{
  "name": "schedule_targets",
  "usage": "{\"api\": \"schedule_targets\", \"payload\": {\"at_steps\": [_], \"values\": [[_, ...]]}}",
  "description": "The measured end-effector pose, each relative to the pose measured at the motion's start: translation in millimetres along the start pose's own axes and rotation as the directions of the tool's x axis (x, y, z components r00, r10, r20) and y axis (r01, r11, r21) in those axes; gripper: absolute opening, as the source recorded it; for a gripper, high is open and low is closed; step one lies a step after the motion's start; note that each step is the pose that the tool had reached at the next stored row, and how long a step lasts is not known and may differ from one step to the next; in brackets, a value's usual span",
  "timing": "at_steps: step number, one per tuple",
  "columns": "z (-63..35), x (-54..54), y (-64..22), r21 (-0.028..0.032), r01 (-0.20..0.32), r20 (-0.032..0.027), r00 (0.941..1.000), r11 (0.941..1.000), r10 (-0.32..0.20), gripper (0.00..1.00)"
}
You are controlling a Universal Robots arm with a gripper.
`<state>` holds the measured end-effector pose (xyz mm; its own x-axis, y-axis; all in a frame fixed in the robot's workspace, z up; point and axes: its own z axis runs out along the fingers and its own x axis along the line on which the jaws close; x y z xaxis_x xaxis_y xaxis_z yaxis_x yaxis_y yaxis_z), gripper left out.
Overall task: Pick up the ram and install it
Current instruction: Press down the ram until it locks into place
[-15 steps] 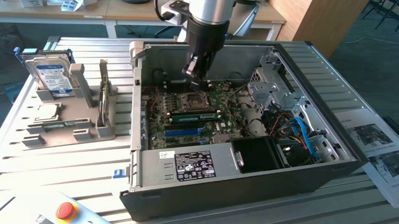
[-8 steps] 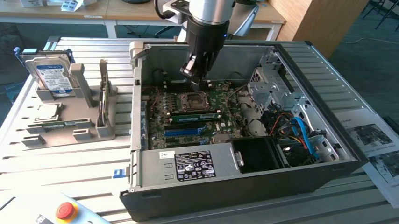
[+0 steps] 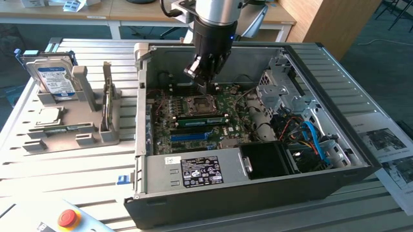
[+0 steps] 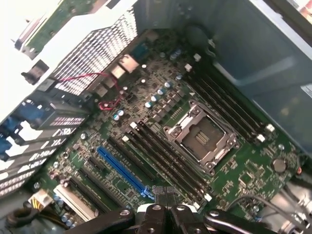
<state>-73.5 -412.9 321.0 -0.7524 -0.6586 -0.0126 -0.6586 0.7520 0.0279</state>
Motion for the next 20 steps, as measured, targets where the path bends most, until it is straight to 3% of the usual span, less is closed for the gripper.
{"api": "schedule_targets", "payload": {"at_steps": [5,10,15,20], "values": [[0.1,0.0,0.0,0.0014,-0.088,0.0027,0.9961,0.9961,0.088,0.10],[0.3,-0.1,0.1,0.0028,-0.173,0.0067,0.9848,0.9849,0.173,0.10],[0.3,0.0,0.1,0.0042,-0.257,0.0108,0.9664,0.9665,0.257,0.10],[0.4,-0.1,0.2,0.0053,-0.340,0.0151,0.9403,0.9403,0.340,0.10]]}}
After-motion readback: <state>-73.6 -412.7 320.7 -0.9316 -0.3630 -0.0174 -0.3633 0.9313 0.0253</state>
